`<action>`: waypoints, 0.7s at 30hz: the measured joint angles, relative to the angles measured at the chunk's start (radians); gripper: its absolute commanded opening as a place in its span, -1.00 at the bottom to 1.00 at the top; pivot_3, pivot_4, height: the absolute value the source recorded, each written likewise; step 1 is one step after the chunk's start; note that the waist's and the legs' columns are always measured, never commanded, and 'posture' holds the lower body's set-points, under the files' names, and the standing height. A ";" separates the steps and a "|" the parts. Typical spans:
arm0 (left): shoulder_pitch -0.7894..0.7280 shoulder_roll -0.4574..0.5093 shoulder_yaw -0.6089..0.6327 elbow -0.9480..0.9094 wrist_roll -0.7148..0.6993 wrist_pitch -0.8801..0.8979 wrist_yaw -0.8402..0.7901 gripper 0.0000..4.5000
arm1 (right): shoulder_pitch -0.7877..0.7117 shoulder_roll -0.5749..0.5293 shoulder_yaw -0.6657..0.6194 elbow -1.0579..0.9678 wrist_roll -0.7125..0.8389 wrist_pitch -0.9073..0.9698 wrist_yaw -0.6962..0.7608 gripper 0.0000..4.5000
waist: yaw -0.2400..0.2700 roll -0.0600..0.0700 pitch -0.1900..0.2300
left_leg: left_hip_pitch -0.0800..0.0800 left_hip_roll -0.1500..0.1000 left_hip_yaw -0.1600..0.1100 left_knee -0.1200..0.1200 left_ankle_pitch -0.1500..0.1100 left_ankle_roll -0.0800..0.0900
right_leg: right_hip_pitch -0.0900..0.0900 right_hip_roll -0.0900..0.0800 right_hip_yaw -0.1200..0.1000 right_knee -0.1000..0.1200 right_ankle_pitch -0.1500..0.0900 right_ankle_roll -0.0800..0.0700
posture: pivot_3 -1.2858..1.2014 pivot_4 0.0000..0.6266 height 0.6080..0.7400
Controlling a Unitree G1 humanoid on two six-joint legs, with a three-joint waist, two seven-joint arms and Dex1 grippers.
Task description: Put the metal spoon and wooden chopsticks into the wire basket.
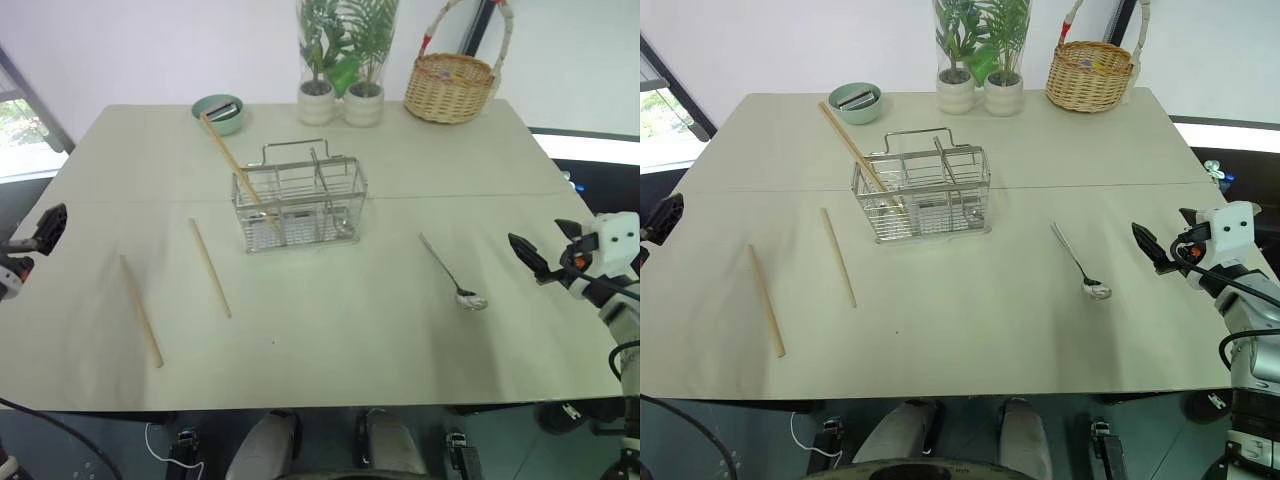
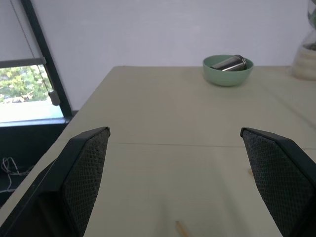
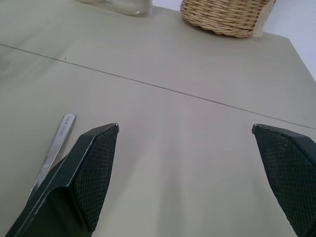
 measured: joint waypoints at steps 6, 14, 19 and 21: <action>-0.011 0.000 -0.004 0.000 -0.003 -0.007 -0.004 1.00 | 0.000 0.001 0.000 0.000 0.001 -0.003 0.000 0.98 | 0.000 0.000 0.000 | 0.000 0.000 0.000 0.000 0.000 0.000 | 0.000 0.000 0.000 0.000 0.000 0.000 | 0.03 -0.52 0.55; -0.016 0.000 -0.013 0.000 -0.004 -0.004 -0.007 1.00 | -0.003 0.001 0.000 0.000 0.003 -0.010 0.000 0.98 | 0.000 0.000 0.000 | 0.000 0.000 0.000 0.000 0.000 0.000 | 0.000 0.000 0.000 0.000 0.000 0.000 | 0.03 -0.52 0.55; -0.033 0.023 -0.019 0.000 -0.005 0.011 -0.017 1.00 | -0.005 0.001 0.000 -0.001 0.004 -0.010 0.000 0.98 | 0.000 0.000 0.000 | 0.000 0.000 0.000 0.000 0.000 0.000 | 0.000 0.000 0.000 0.000 0.000 0.000 | 0.03 -0.52 0.55; -0.042 0.030 -0.019 0.000 -0.007 0.017 -0.024 1.00 | -0.008 0.001 0.000 -0.001 0.004 -0.008 0.001 0.98 | 0.000 0.000 0.000 | 0.000 0.000 0.000 0.000 0.000 0.000 | 0.000 0.000 0.000 0.000 0.000 0.000 | 0.03 -0.52 0.55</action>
